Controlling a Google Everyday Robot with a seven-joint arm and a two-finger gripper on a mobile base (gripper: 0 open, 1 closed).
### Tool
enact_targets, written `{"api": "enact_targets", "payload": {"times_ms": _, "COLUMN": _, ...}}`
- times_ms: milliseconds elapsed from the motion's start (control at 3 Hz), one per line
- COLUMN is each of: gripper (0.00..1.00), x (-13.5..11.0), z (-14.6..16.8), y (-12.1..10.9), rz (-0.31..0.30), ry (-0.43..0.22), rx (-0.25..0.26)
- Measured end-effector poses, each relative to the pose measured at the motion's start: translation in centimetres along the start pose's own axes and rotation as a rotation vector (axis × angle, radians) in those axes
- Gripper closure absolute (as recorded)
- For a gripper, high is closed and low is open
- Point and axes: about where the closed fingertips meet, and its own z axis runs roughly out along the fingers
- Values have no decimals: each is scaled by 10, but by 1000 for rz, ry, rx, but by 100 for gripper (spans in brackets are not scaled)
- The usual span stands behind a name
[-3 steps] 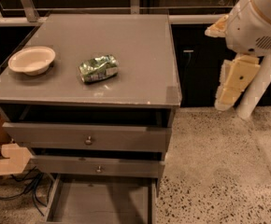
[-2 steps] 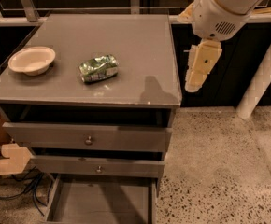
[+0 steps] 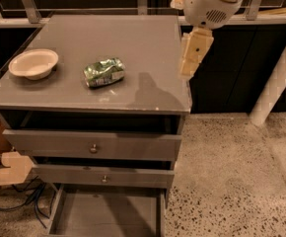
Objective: Place green can into bottom drawer
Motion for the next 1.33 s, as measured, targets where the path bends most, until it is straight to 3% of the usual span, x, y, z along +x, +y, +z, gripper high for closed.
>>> {"api": "enact_targets", "payload": {"times_ms": 333, "gripper": 0, "x": 0, "z": 0, "y": 0, "rz": 0, "ry": 0, "rx": 0}}
{"api": "enact_targets", "payload": {"times_ms": 1000, "gripper": 0, "x": -20, "z": 30, "y": -12, "rz": -127, "ry": 93, "rx": -24}}
{"api": "enact_targets", "payload": {"times_ms": 1333, "gripper": 0, "x": -32, "z": 43, "y": -17, "rz": -164, "ry": 67, "rx": -59}}
